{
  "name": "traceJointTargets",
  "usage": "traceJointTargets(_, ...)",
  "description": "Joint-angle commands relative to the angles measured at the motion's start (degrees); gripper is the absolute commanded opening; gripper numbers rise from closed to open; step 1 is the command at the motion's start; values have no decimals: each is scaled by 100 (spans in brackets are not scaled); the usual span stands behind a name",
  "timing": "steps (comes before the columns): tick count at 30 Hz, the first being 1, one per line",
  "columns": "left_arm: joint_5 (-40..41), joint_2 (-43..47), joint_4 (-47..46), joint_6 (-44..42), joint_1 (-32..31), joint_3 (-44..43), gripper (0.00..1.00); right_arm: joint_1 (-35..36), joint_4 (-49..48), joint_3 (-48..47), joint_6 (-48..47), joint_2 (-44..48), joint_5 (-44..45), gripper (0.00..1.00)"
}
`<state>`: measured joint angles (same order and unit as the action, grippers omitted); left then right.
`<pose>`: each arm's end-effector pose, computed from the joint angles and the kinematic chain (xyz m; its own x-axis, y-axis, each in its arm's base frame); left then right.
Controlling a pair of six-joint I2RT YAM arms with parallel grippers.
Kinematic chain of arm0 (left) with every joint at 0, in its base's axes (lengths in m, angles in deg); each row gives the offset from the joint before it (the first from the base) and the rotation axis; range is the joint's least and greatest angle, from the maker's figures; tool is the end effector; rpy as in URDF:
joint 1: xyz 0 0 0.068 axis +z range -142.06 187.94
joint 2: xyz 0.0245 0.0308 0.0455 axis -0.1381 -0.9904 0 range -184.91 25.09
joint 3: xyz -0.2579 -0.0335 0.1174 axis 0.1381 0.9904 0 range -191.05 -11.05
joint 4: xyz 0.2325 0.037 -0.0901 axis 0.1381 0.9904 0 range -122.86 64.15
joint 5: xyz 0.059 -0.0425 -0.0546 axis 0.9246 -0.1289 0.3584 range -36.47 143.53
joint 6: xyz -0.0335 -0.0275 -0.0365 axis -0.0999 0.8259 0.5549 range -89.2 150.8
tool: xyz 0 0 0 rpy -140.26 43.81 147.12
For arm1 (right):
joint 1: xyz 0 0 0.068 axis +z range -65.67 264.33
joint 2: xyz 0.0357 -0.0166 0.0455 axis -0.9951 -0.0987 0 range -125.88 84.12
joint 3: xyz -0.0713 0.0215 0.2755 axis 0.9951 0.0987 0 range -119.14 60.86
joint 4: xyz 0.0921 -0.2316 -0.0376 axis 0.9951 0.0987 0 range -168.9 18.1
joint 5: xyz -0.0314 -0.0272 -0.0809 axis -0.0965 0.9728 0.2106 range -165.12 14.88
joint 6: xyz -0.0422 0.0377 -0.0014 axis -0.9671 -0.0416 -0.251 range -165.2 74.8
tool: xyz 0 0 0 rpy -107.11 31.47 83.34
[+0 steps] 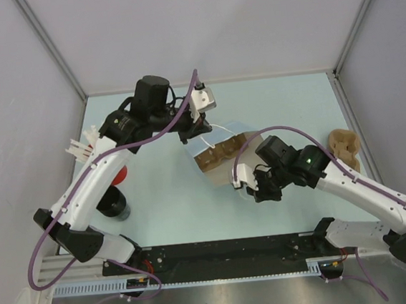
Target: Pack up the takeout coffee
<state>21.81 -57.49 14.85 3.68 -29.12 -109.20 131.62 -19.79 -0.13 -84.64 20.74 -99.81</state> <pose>0.2153 -0.1888 0.4517 0.0178 0.4724 -0.8812 0.9660 0.2193 0.1370 0.1139 0.1475 0.3146 0.0496 -0.7971 -0.6018 -0.9987 -0.0473 -0.0197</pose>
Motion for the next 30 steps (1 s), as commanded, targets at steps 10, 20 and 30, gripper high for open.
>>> traceJointTargets(10,-739,-91,90,135,-126,-319,0,149,-251,650,24,414,333,0)
traceJointTargets(20,1228,-469,-867,1067,-109,-846,0,140,-1059,2,218,660,1746,0)
traceJointTargets(30,2399,-627,-1439,1595,50,-1338,0,-53,-2535,-1817,788,1,3593,0)
